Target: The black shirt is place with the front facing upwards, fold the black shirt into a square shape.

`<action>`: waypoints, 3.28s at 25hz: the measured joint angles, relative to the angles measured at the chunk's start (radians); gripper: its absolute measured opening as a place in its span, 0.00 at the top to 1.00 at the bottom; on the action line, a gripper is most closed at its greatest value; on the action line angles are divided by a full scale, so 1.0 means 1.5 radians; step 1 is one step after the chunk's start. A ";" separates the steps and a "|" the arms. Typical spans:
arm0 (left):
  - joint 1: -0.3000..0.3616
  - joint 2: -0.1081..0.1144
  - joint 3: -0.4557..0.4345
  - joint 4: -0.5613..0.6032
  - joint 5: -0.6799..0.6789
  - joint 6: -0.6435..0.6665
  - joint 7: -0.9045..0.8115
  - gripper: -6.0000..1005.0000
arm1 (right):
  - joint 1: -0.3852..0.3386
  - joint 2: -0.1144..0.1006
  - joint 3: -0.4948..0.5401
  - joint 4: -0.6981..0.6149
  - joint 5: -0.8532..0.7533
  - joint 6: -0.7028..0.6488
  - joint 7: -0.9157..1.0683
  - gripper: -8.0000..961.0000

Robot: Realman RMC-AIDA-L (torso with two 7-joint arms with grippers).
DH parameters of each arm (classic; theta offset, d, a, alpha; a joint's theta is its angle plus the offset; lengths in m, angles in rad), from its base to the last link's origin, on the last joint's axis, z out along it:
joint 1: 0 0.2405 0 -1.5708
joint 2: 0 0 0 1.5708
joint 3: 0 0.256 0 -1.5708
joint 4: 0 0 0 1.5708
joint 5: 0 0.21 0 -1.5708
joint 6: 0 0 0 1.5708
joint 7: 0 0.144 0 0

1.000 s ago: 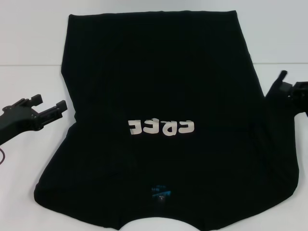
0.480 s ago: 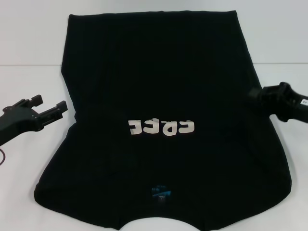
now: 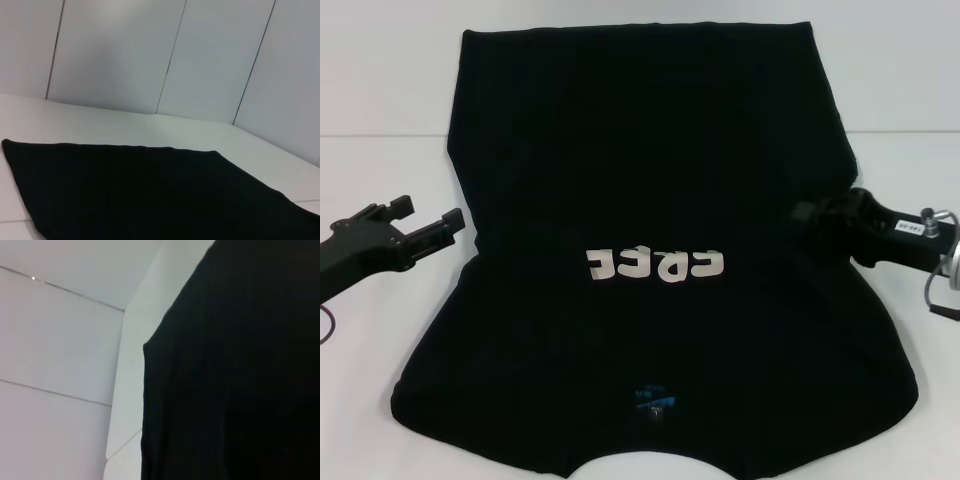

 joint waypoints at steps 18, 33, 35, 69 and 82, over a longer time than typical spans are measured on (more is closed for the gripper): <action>0.000 0.000 -0.002 -0.007 0.000 0.002 0.008 0.13 | 0.031 0.024 -0.044 0.008 0.000 0.063 0.000 0.86; 0.001 0.000 0.002 -0.012 0.000 0.010 0.000 0.13 | -0.004 -0.003 -0.038 -0.033 0.032 -0.042 -0.034 0.27; -0.001 0.000 0.002 -0.019 0.000 0.017 -0.002 0.13 | -0.029 -0.013 -0.034 -0.059 0.064 -0.080 -0.063 0.27; -0.021 -0.001 0.005 -0.104 -0.134 0.070 0.061 0.13 | -0.137 0.013 -0.043 -0.048 0.029 -0.011 -0.578 0.28; -0.025 -0.001 0.005 -0.105 -0.134 0.070 0.079 0.13 | -0.114 0.016 -0.054 -0.029 0.027 -0.021 -0.574 0.28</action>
